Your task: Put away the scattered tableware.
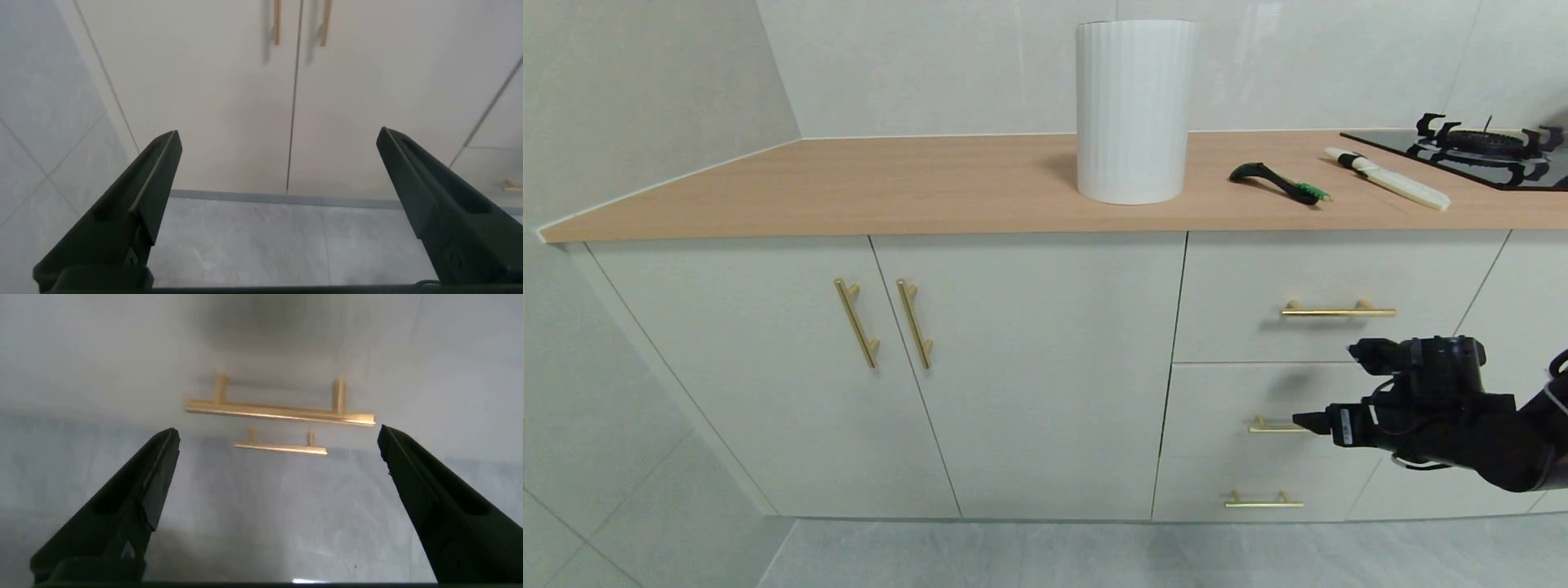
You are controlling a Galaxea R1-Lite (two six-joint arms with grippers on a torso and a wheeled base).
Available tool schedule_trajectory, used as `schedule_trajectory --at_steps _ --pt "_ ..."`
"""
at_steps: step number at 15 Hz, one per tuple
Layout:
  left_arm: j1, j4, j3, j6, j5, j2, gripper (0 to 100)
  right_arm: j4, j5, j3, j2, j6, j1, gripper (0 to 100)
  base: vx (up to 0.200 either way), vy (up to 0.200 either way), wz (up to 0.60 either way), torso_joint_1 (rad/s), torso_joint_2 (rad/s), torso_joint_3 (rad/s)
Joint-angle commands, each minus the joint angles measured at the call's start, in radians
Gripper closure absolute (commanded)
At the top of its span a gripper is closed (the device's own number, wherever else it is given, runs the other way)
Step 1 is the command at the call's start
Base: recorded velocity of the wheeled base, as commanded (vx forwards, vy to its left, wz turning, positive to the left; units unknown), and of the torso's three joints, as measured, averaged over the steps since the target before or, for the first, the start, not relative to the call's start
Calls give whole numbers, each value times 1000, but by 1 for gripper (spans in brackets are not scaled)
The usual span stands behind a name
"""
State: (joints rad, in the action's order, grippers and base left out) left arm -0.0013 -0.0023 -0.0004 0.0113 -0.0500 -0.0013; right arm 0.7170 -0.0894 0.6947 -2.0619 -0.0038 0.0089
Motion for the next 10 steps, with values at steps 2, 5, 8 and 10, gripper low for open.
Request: schedule_trajectory --at_steps 2,5,8,10 --pt "0 -1 0 -1 1 1 0 44 3 -11 -60 -1 -4 0 0 0 0 0 0 0" --pt "0 -1 0 -1 -1 1 0 179 28 -14 -129 1 -4 0 0 0 0 0 0 0" --pt "0 -1 0 -1 -1 1 0 222 37 -9 -167 -1 -4 0 0 0 0 0 0 0" --pt "0 -1 0 1 1 1 0 237 59 2 -185 -1 -4 0 0 0 0 0 0 0"
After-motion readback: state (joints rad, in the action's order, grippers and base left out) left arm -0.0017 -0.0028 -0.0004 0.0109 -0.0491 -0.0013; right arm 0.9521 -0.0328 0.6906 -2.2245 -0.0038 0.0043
